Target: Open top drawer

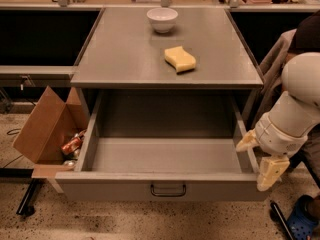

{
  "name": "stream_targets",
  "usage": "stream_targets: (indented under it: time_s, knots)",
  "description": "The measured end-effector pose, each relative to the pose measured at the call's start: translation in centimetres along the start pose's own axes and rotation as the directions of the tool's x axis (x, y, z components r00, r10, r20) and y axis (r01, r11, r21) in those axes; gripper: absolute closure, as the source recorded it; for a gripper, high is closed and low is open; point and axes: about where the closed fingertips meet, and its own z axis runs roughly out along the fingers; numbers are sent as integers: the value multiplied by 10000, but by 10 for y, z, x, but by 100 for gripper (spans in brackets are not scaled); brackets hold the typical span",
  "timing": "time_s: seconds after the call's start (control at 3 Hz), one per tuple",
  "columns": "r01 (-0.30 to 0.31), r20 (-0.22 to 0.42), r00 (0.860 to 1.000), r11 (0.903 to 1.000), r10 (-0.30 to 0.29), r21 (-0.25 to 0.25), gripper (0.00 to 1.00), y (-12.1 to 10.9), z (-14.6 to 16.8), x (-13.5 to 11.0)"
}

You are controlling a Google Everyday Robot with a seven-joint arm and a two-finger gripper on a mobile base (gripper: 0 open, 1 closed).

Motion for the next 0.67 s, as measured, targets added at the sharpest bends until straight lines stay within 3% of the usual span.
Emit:
stream_targets:
  time_s: [0.67]
  knots:
    - [447,-611,9975,9889,-363,1415,0,-9,-79,-11]
